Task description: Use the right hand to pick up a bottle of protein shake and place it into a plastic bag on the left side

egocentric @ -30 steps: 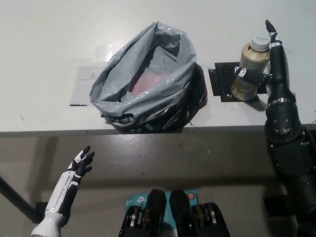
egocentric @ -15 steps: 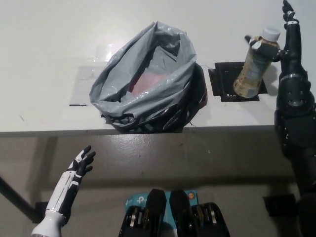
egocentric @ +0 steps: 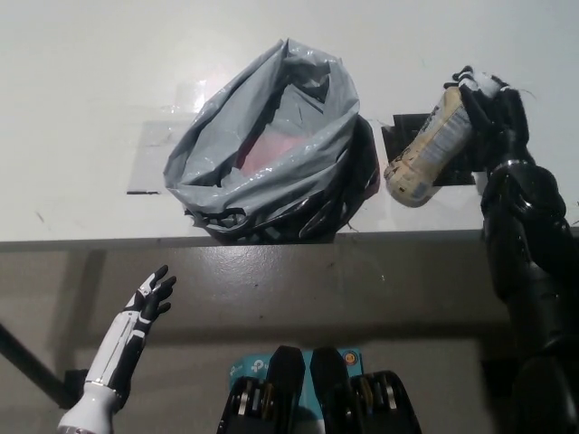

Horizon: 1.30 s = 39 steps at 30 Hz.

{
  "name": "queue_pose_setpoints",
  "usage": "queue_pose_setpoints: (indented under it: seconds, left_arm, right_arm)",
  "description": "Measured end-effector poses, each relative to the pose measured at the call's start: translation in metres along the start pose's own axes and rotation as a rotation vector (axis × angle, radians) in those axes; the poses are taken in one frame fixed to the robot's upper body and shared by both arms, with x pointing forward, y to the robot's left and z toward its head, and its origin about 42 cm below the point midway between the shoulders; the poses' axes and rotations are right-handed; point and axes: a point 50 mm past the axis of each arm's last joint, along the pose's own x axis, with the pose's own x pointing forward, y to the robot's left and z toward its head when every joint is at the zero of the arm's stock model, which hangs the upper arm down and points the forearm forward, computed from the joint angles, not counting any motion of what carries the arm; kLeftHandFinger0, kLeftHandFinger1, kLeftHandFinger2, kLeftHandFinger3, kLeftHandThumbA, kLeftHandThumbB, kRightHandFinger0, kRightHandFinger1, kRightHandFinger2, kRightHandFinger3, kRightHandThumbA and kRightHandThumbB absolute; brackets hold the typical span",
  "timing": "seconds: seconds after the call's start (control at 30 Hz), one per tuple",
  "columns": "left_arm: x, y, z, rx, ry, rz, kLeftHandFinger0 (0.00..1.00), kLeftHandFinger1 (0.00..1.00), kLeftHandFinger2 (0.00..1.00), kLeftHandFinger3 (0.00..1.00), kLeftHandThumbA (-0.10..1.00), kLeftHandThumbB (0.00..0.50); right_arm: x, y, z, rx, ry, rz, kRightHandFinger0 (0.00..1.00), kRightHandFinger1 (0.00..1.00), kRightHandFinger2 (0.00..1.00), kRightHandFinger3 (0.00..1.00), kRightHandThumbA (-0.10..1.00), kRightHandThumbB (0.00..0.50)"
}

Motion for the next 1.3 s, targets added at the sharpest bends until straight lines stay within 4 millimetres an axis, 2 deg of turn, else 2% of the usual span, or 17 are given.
queue_pose_setpoints:
  seconds: [0.03,0.13,0.23,0.3,0.53,0.57,0.6,0.67,0.7,0.87,0.9,0.97,1.0,1.03,1.1,1.2,1.3]
  left_arm:
    - [0.001,0.000,0.001,0.000,-0.003,-0.001,1.00,1.00,1.00,1.00,1.00,0.088]
    - [0.004,0.001,0.003,0.003,-0.013,-0.002,1.00,1.00,1.00,1.00,1.00,0.101]
    - [0.008,0.004,0.007,0.013,-0.027,-0.009,1.00,1.00,1.00,1.00,1.00,0.110]
    - [0.011,0.006,0.009,0.017,-0.034,-0.012,1.00,1.00,1.00,1.00,1.00,0.100]
    - [0.012,0.006,0.010,0.019,-0.039,-0.020,1.00,1.00,1.00,1.00,1.00,0.092]
    - [0.012,0.006,0.010,0.019,-0.039,-0.020,1.00,1.00,1.00,1.00,1.00,0.092]
    - [0.012,0.006,0.010,0.019,-0.039,-0.020,1.00,1.00,1.00,1.00,1.00,0.091]
    - [0.013,0.006,0.010,0.019,-0.039,-0.020,1.00,1.00,1.00,1.00,1.00,0.091]
    - [0.013,0.006,0.010,0.019,-0.040,-0.021,1.00,1.00,1.00,1.00,1.00,0.090]
    - [0.013,0.006,0.010,0.017,-0.039,-0.021,1.00,1.00,1.00,1.00,1.00,0.095]
    - [0.013,0.006,0.010,0.018,-0.039,-0.021,1.00,1.00,1.00,1.00,1.00,0.086]
    - [0.013,0.006,0.010,0.018,-0.039,-0.022,1.00,1.00,1.00,1.00,1.00,0.094]
    - [0.013,0.006,0.010,0.018,-0.039,-0.021,1.00,1.00,1.00,1.00,1.00,0.095]
    - [0.012,0.006,0.010,0.019,-0.039,-0.022,1.00,1.00,1.00,1.00,1.00,0.097]
    - [0.012,0.006,0.010,0.019,-0.040,-0.022,1.00,1.00,1.00,1.00,1.00,0.088]
    - [0.012,0.006,0.010,0.018,-0.040,-0.022,1.00,1.00,1.00,1.00,1.00,0.091]
    - [0.012,0.006,0.010,0.018,-0.040,-0.023,1.00,1.00,1.00,1.00,1.00,0.117]
  right_arm:
    - [0.000,0.002,-0.002,0.025,0.017,0.019,0.00,0.07,0.37,0.00,-0.10,0.259]
    - [-0.002,0.011,-0.007,0.091,0.060,0.080,0.00,0.12,0.50,0.02,-0.10,0.221]
    - [-0.004,0.025,-0.008,0.164,0.087,0.154,0.00,0.17,0.61,0.31,-0.10,0.193]
    - [-0.005,0.030,-0.007,0.191,0.092,0.178,0.00,0.19,0.61,0.41,-0.10,0.178]
    - [-0.005,0.034,0.004,0.313,0.097,0.199,0.00,0.16,0.63,0.51,-0.10,0.116]
    - [-0.004,0.034,0.005,0.319,0.097,0.199,0.00,0.16,0.64,0.63,-0.10,0.135]
    - [-0.003,0.035,0.013,0.359,0.084,0.201,0.00,0.15,0.63,0.65,-0.10,0.125]
    - [0.000,0.038,0.028,0.397,0.063,0.210,0.00,0.13,0.60,0.57,-0.10,0.105]
    - [0.001,0.042,0.039,0.414,0.044,0.220,0.00,0.13,0.60,0.45,-0.10,0.105]
    - [0.004,0.061,0.092,0.473,-0.051,0.275,0.00,0.15,0.63,0.56,-0.10,0.086]
    - [0.003,0.067,0.107,0.483,-0.080,0.291,0.00,0.13,0.61,0.48,-0.10,0.118]
    - [0.001,0.074,0.126,0.490,-0.115,0.316,0.00,0.12,0.61,0.35,-0.10,0.094]
    - [0.000,0.078,0.136,0.493,-0.130,0.325,0.00,0.13,0.63,0.41,-0.10,0.090]
    - [0.000,0.081,0.143,0.495,-0.140,0.334,0.00,0.17,0.67,0.61,-0.10,0.096]
    - [-0.001,0.086,0.152,0.499,-0.148,0.347,0.00,0.19,0.69,0.80,-0.10,0.109]
    - [0.000,0.093,0.162,0.501,-0.146,0.354,0.00,0.20,0.70,0.82,-0.10,0.091]
    - [-0.001,0.111,0.174,0.478,-0.145,0.376,0.00,0.23,0.73,0.99,-0.10,0.086]
